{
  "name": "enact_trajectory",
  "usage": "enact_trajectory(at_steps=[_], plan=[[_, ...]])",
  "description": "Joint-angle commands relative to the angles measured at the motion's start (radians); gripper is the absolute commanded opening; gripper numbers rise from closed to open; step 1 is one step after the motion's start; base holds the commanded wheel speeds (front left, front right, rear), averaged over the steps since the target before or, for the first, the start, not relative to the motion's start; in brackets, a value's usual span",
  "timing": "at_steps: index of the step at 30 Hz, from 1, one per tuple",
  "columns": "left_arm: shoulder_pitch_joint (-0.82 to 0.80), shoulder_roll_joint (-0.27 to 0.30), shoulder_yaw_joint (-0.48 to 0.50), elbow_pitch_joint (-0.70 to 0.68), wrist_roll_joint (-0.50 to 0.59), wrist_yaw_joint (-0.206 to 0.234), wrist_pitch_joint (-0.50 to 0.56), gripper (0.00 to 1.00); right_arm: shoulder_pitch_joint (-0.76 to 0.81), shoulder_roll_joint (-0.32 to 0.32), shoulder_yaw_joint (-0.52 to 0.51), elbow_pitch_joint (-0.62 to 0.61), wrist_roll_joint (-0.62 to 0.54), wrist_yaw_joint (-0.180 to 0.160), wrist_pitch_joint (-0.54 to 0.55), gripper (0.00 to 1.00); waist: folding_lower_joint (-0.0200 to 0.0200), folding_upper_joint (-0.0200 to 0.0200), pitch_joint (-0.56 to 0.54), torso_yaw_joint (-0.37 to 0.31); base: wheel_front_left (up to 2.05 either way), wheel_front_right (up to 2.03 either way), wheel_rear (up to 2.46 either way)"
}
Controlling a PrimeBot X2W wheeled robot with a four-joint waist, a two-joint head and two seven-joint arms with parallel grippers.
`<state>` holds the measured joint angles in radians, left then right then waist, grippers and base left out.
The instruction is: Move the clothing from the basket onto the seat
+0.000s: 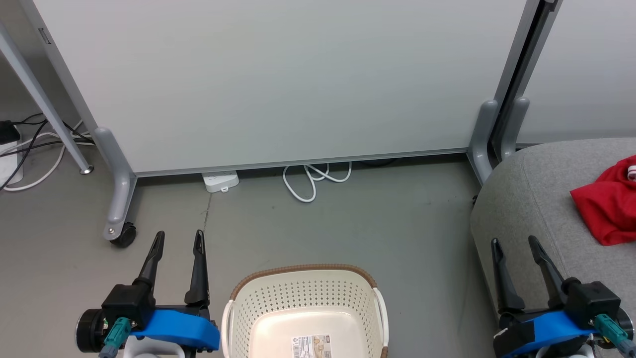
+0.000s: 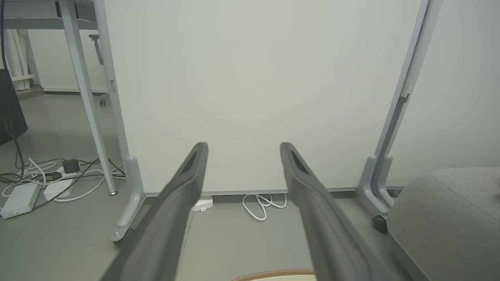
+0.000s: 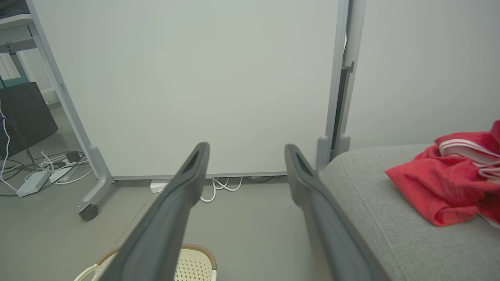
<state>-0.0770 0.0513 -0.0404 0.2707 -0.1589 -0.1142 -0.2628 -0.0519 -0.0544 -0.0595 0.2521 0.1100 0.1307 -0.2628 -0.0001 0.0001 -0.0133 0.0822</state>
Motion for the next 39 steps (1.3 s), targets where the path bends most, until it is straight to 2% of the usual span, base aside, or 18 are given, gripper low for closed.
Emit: enact_trajectory(at_steps=[1,11,12,16,39], plan=[[0.011,-0.001,-0.001,0.003,-0.005,-0.002,-0.003,1.0,0.017,0.003,0.0,0.003,0.005,0.0,-0.003,1.0,0.0001,-0.0001,-0.001,-0.001,0.0,0.0,0.0],[0.011,-0.001,-0.003,0.015,0.0,-0.001,-0.003,1.0,0.017,0.005,0.004,0.01,0.015,0.0,-0.003,1.0,0.0001,-0.0001,-0.002,-0.002,0.0,0.0,0.0],[0.006,0.0,-0.003,0.017,-0.001,0.0,0.0,0.0,0.005,0.002,0.003,0.012,0.008,0.0,0.0,0.0,0.0001,-0.0001,-0.002,-0.002,0.0,0.0,0.0],[0.033,-0.001,-0.001,0.052,-0.009,0.0,0.01,0.0,0.021,0.006,0.001,0.048,0.015,0.0,0.008,0.0,0.0001,-0.0001,-0.002,-0.003,0.0,0.0,0.0],[0.011,-0.001,0.045,0.027,-0.429,-0.005,0.116,0.0,-0.004,0.005,-0.015,0.028,0.448,0.0,0.115,0.0,0.0001,-0.0001,0.001,-0.017,0.0,0.0,0.0]])
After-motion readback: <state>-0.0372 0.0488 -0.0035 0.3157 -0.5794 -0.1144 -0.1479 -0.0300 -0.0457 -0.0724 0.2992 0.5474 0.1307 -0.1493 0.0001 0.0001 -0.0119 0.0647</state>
